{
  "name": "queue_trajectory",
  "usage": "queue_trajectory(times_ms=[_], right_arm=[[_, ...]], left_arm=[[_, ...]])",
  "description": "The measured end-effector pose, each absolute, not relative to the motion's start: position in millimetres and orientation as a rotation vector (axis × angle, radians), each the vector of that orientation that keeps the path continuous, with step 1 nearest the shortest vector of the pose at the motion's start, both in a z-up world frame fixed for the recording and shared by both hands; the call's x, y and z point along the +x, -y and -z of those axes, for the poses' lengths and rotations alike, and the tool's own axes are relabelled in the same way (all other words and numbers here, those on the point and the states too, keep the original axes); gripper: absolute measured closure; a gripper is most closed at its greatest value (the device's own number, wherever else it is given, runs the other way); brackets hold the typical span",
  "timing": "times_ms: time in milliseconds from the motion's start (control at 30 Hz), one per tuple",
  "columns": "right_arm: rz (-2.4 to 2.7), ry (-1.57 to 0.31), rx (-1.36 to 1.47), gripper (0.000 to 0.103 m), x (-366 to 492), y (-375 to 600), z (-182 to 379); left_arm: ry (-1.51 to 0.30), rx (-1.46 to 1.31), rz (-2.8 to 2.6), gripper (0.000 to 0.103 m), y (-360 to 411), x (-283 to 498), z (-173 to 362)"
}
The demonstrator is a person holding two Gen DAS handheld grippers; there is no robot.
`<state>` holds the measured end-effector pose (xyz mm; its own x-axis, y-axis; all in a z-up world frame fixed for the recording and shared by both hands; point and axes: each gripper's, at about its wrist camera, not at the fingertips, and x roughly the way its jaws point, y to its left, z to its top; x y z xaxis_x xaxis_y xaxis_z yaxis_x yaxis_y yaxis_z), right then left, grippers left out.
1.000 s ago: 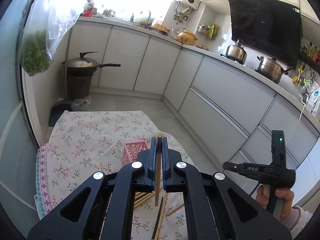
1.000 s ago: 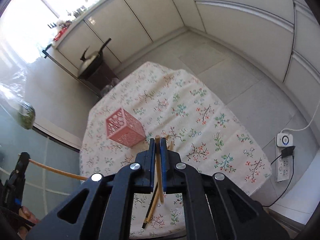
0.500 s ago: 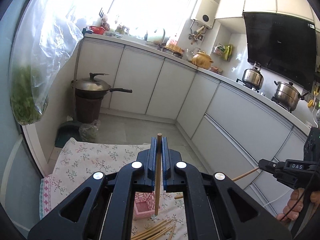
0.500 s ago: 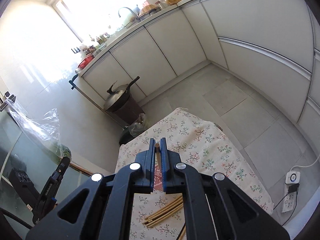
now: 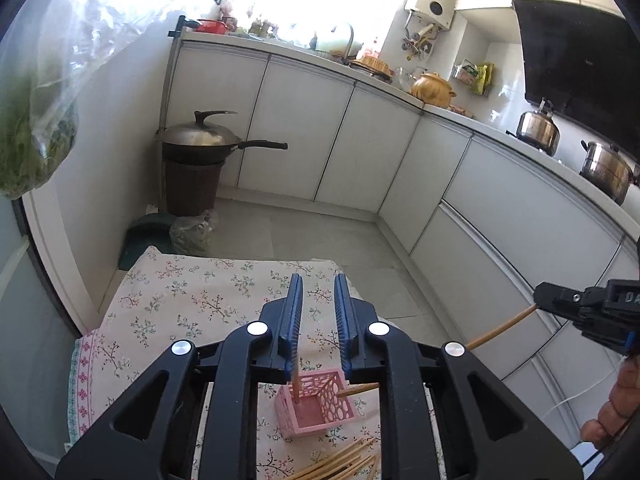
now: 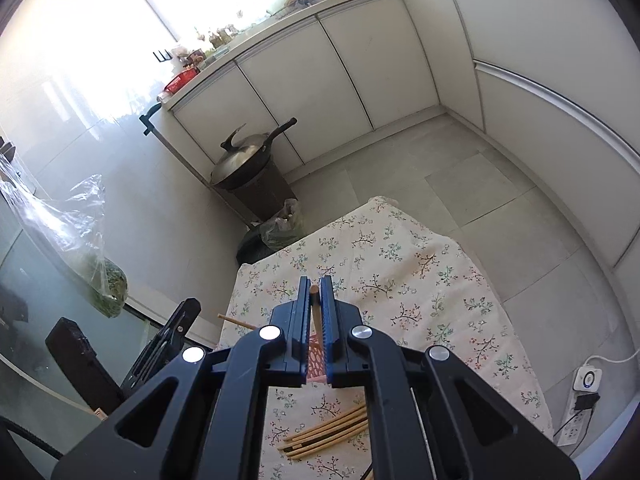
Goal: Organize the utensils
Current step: 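Lower the left chopstick into the pink holder and open the left tool while the right tool carries its chopstick, then drop the right tool's chopstick into the pink holder and open it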
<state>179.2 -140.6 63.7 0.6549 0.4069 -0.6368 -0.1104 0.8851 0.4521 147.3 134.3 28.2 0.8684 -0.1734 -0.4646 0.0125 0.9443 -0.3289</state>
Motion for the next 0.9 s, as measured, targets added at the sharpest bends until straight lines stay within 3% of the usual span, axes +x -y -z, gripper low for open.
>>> queue_trajectory(times_ms=[300,533,700,833,900], right_arm=[[-0.268,-0.828,0.353,0.098,198.0,123.0,-52.0],[-0.236,-0.837,0.347,0.097,219.2,112.8,-27.7],[-0.226,-0.815,0.4,0.09,214.8,120.0,-14.5],[-0.215,-0.775,0.39,0.077,198.7,128.3,-17.0],[-0.21,-0.749,0.386,0.072,184.0,135.3,-18.0]], left_arm=[[-0.48,-0.409,0.055,0.073,-159.1,107.8,-38.6],[-0.521,-0.424,0.062,0.071,-163.0,118.4,-28.1],[-0.541,-0.393,0.08,0.071,-157.5,119.5,-23.1],[-0.559,-0.372,0.109,0.069,-149.4,117.4,-20.9],[-0.582,-0.345,0.137,0.063,-140.6,117.7,-20.4]])
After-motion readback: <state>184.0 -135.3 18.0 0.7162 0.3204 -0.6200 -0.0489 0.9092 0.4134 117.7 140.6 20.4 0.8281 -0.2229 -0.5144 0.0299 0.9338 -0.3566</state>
